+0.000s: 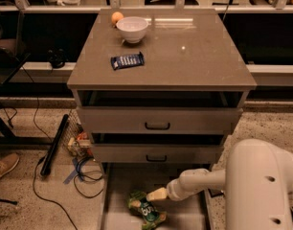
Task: Place green rice chip bag into bottom drawer
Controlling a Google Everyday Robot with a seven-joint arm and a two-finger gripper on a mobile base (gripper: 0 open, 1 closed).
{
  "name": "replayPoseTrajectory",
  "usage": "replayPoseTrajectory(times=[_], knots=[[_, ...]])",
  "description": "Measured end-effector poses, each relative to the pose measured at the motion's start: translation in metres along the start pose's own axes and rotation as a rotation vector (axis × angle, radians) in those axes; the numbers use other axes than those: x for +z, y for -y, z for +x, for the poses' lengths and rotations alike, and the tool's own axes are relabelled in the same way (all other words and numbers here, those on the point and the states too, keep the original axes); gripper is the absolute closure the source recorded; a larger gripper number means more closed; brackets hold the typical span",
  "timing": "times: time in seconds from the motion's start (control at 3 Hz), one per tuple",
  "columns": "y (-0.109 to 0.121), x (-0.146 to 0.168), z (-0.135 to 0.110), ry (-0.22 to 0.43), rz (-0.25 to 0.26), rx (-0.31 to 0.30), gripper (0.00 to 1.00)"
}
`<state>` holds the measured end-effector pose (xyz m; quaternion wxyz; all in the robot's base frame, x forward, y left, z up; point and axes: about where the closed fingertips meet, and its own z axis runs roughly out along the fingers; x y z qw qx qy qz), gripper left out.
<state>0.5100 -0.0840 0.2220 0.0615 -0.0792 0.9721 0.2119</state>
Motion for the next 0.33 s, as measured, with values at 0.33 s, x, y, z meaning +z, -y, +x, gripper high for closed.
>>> replayPoseTrajectory(times=[0.33], knots=[[0.0345,-0.0288,0.0005,0.023,-0.007,0.049,0.0]])
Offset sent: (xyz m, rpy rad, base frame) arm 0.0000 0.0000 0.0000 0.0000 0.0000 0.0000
